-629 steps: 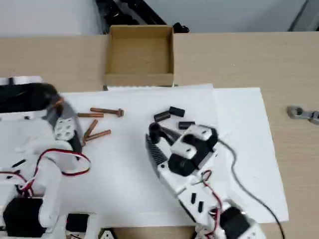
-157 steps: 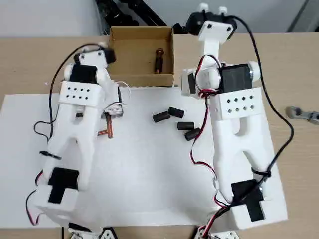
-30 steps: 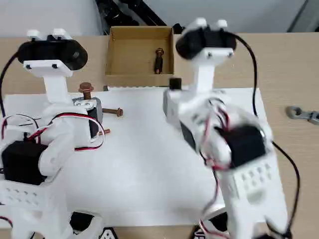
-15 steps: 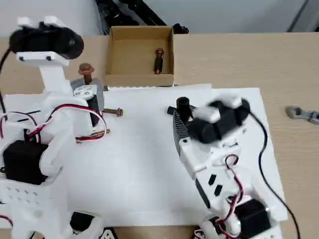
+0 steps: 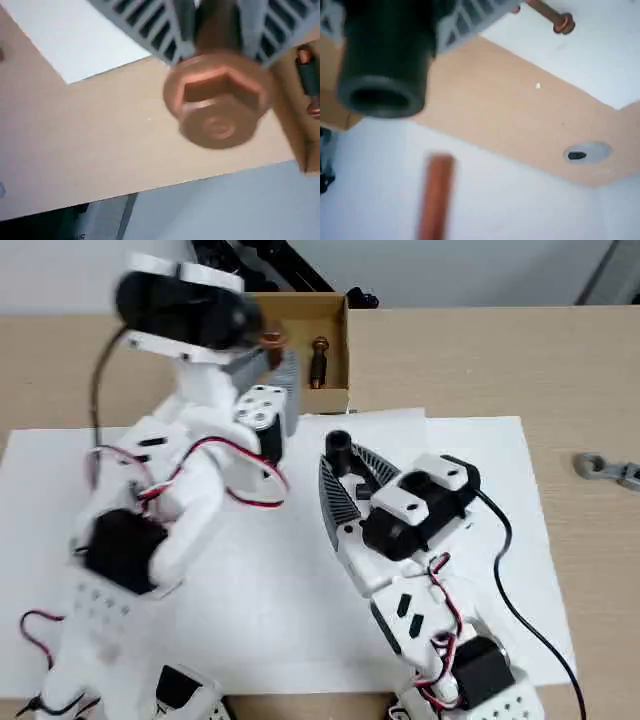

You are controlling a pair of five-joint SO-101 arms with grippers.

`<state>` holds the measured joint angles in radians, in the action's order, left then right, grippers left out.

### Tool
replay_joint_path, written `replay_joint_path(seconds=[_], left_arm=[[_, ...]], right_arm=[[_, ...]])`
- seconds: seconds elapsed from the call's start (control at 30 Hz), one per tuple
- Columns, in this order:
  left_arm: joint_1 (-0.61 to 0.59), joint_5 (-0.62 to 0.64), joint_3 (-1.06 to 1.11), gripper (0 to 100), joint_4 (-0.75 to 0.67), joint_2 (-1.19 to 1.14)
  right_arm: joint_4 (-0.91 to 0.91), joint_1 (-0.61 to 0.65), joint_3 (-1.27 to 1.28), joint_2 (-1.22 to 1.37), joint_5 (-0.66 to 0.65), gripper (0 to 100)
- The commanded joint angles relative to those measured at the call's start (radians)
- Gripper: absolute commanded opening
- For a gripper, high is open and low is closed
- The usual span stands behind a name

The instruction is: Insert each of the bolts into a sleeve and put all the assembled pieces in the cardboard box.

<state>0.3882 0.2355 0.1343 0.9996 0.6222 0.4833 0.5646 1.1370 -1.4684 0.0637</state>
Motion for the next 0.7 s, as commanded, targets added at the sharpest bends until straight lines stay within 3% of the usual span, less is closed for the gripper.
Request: replay_joint_path(seconds=[0.0, 0.33, 0.67], left_arm=[[0.040, -0.006, 0.058, 1, -0.135, 0.021], [0.101, 0.002, 0.070, 1, -0.175, 0.021], [0.126, 0.000, 0.070, 1, -0.126, 0.069]], right_arm=[[-0.071, 0.008, -0.008, 0.039, -0.009, 0.4], [-0.081, 0.008, -0.006, 0.045, -0.006, 0.4], [-0.081, 0.004, 0.012, 0.045, -0.008, 0.4]])
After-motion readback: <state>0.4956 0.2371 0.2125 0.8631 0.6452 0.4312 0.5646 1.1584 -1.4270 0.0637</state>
